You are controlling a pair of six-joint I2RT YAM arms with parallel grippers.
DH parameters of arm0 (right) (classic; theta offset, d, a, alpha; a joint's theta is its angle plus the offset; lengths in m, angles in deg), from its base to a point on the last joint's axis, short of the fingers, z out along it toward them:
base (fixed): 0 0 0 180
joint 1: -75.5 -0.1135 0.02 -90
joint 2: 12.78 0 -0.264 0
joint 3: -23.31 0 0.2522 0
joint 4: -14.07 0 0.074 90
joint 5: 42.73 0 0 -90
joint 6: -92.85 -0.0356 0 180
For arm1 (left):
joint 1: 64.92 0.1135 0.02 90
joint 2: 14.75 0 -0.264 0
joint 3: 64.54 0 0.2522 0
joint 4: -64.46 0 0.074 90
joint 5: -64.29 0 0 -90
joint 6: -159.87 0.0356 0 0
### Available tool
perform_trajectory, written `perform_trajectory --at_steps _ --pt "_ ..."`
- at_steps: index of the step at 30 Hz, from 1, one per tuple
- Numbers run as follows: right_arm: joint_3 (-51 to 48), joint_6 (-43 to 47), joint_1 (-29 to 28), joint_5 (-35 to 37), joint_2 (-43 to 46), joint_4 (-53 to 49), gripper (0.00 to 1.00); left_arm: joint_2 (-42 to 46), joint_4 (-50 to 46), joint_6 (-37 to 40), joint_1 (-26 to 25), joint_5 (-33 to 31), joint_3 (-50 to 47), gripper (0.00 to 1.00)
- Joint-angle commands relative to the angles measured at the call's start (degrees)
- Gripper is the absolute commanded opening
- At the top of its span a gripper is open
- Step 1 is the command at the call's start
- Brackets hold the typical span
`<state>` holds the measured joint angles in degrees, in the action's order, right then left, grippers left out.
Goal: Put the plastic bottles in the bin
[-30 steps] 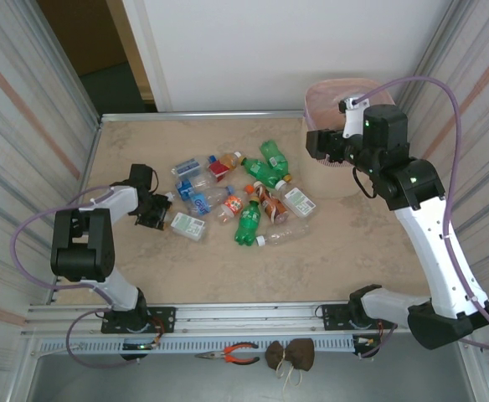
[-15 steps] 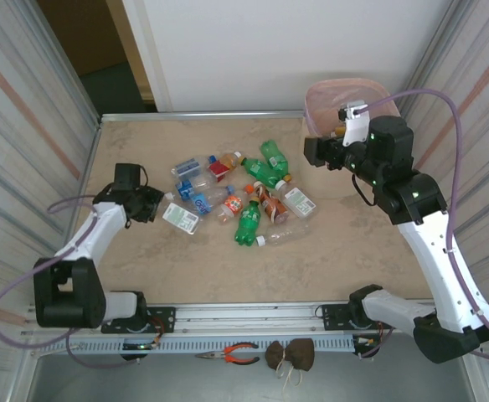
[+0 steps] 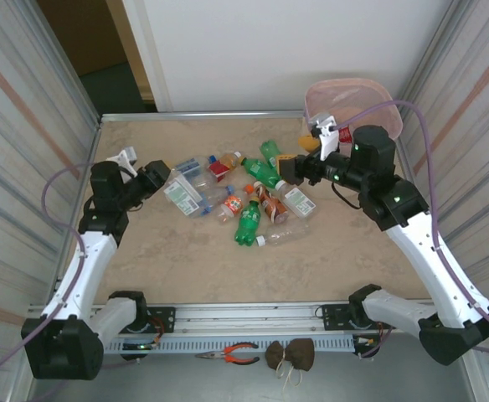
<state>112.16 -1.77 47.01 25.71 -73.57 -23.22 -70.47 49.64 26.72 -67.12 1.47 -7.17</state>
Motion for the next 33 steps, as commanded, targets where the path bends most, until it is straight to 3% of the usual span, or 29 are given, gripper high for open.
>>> perform_trajectory --at_steps 1,6,12,19,25,33 --pt "-0.51 1.65 -1.92 -5.66 0.77 4.68 0.82 2.56 13.91 6.35 -0.31 11.59 1.24 0.25" --pt "-0.39 1.55 -4.62 -10.66 0.33 7.09 0.83 4.38 16.53 14.57 -5.77 18.31 6.86 0.24" --pt "0.34 2.24 -8.32 -18.38 -0.09 9.84 0.86 4.37 12.00 28.57 -18.57 23.46 15.78 0.18" --pt "1.71 4.87 -12.16 -23.35 0.08 10.89 0.92 1.19 10.30 34.59 -29.76 28.30 24.64 0.16" --pt "2.14 6.44 -15.26 -30.51 -0.11 12.22 0.97 -2.74 5.86 37.86 -34.98 31.40 30.70 0.14" --pt "3.23 10.04 -18.96 -28.69 -1.32 7.41 0.91 -3.69 4.16 40.18 -37.18 29.36 32.51 0.14"
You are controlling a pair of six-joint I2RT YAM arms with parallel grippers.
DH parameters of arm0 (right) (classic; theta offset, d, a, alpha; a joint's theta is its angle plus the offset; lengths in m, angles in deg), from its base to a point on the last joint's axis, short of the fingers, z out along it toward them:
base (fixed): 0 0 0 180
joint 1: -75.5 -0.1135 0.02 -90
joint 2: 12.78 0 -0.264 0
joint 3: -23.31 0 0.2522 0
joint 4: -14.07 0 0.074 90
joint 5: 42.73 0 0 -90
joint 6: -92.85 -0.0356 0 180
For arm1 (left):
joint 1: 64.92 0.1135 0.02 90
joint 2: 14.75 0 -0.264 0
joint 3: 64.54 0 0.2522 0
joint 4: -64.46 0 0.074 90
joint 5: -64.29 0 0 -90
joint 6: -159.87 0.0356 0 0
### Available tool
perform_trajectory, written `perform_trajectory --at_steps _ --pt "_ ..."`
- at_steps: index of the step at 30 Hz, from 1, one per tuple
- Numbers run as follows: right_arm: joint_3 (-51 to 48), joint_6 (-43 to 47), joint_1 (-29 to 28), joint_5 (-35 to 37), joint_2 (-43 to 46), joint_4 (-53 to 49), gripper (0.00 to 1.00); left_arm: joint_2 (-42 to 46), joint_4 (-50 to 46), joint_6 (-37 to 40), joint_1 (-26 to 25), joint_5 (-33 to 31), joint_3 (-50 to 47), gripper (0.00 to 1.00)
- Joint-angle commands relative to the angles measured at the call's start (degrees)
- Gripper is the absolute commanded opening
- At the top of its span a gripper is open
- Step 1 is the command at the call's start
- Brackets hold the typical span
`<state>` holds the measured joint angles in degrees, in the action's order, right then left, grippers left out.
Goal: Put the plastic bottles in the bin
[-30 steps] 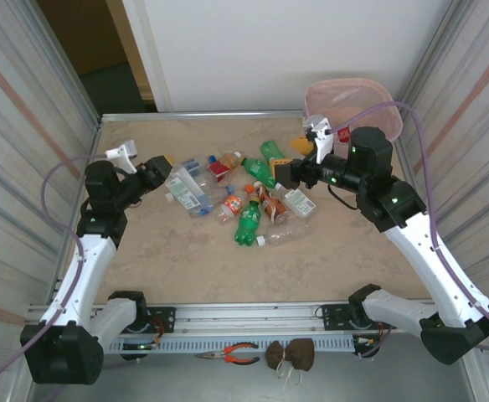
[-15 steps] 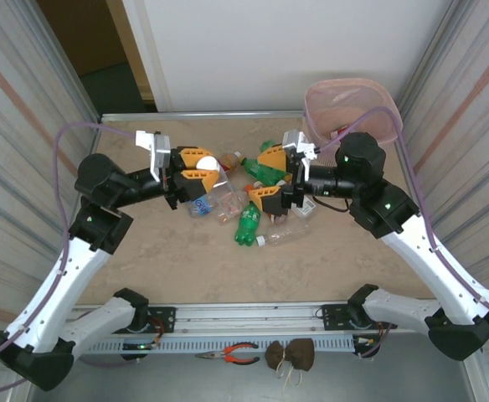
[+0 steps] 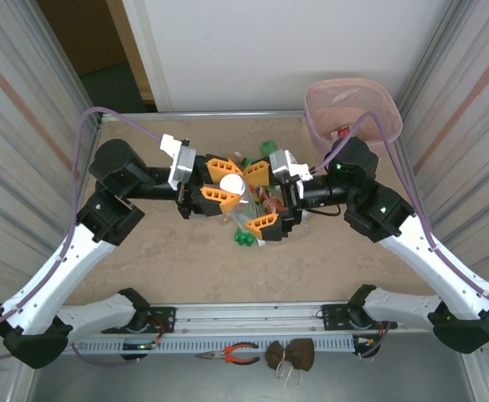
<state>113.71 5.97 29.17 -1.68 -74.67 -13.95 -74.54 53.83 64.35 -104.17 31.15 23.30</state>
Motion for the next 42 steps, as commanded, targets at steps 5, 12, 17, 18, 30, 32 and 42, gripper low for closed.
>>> perform_trajectory --at_steps 5,12,17,18,30,32,42 --pt "1.54 2.60 -1.41 -1.29 -0.60 -3.13 0.84 1.00 1.27 2.65 -0.47 -0.41 1.59 0.14" --pt "1.08 3.24 -1.40 2.45 -0.84 -4.95 0.84 1.68 2.32 3.50 -1.36 -0.47 1.64 0.15" --pt "-0.49 3.26 -1.40 2.37 0.13 -6.07 0.78 2.51 2.31 3.80 -1.62 -0.78 1.76 0.15" --pt "-0.82 3.15 -1.40 2.36 0.26 -6.17 0.77 2.70 2.31 3.89 -1.63 -0.83 1.73 0.15" --pt "-0.58 2.97 -1.40 3.02 0.32 -5.51 0.60 2.09 2.86 3.84 -2.40 -2.08 1.33 0.26" --pt "-0.53 3.11 -1.40 3.28 0.36 -5.36 0.58 2.39 2.75 3.98 -2.42 -2.74 1.06 0.34" --pt "0.98 3.03 1.56 10.45 0.04 -4.53 0.55 8.99 -0.22 6.25 -2.42 -12.61 -2.88 0.65"
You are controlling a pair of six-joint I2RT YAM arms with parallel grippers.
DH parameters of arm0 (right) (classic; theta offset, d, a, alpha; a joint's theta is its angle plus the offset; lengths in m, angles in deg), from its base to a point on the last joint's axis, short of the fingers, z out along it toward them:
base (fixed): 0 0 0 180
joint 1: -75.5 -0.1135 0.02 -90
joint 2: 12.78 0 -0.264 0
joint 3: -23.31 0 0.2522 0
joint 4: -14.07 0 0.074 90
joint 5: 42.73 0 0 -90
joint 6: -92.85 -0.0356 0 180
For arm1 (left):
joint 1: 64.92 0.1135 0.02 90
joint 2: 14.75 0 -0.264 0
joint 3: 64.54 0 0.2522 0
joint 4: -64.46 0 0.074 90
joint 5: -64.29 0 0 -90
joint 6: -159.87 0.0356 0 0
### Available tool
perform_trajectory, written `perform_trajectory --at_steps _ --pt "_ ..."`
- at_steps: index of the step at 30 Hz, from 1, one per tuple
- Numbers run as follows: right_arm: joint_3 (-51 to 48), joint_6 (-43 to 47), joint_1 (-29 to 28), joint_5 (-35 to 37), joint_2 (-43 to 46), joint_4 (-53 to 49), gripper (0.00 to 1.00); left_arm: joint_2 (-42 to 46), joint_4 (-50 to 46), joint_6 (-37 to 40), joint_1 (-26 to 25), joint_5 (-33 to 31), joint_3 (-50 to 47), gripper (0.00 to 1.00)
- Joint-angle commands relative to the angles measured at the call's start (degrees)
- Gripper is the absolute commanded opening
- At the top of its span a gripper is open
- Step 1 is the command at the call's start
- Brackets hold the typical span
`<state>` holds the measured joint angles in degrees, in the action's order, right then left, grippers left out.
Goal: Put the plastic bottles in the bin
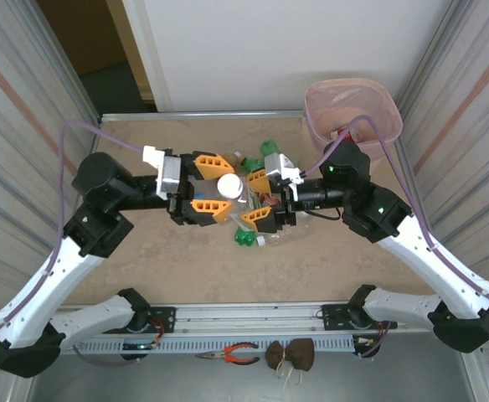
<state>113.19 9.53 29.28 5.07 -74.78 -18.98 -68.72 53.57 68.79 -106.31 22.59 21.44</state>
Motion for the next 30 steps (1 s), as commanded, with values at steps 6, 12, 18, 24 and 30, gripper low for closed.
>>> perform_trajectory --at_steps 6,12,18,24,30 --pt "4.13 -1.14 7.76 10.46 -1.59 -0.02 0.55 8.66 -4.34 2.98 -0.27 -13.51 -4.24 0.69" --pt "12.41 -0.98 15.19 22.02 -7.09 -5.01 0.52 13.17 -7.39 2.83 -0.27 -21.45 -7.66 0.70" --pt "19.51 -0.13 25.40 27.35 -12.46 -8.30 0.51 14.27 -8.70 2.11 -0.27 -23.58 -10.14 0.70" --pt "25.18 1.99 34.81 31.56 -18.51 -11.99 0.52 13.30 -9.38 1.63 -0.22 -24.13 -11.55 0.70" --pt "29.13 1.80 42.92 33.85 -24.80 -16.06 0.52 11.99 -7.69 0.24 -0.29 -23.79 -13.43 0.70"
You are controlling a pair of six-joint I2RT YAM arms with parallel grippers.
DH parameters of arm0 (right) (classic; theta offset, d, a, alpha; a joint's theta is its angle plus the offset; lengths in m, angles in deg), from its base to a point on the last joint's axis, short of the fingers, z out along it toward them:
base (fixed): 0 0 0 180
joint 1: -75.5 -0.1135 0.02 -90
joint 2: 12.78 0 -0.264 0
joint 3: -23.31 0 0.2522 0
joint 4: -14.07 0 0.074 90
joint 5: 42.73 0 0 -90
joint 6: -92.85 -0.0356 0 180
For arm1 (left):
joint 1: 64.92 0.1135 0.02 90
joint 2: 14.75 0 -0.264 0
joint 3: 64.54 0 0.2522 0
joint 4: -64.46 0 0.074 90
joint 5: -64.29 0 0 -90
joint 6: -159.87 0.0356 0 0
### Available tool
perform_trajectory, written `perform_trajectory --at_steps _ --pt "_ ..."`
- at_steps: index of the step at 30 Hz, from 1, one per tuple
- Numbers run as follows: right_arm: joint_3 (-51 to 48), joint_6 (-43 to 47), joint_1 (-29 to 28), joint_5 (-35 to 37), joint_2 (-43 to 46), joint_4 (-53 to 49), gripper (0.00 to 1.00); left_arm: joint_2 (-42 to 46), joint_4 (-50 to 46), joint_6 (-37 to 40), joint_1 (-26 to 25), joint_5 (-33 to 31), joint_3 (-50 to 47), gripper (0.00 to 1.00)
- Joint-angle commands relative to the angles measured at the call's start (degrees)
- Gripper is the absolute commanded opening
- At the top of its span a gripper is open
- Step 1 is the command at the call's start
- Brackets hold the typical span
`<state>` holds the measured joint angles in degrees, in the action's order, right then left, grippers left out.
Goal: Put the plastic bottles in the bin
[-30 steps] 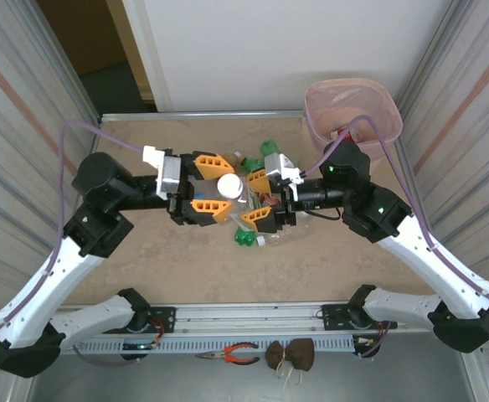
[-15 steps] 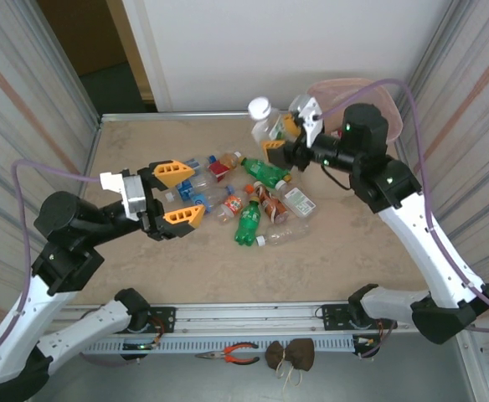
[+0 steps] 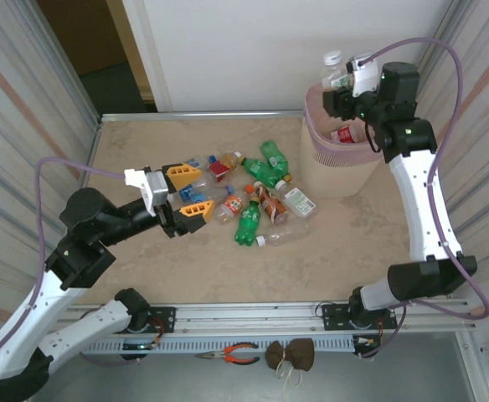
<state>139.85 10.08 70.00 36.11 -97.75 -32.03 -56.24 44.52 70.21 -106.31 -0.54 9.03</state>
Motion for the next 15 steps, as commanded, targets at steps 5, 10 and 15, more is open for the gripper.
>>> perform_trajectory --at_steps 5,10,15 --pt "5.61 2.48 5.16 8.01 -7.23 -7.48 0.52 -2.33 1.83 -1.92 -0.27 0.20 -1.12 0.69" --pt "9.36 2.79 6.55 11.05 -13.37 -13.88 0.51 -3.36 1.65 -2.06 -0.27 0.29 -1.34 0.69" --pt "13.13 2.83 6.55 14.25 -19.77 -21.05 0.51 -3.14 3.38 -3.14 -0.27 0.40 -2.83 0.69"
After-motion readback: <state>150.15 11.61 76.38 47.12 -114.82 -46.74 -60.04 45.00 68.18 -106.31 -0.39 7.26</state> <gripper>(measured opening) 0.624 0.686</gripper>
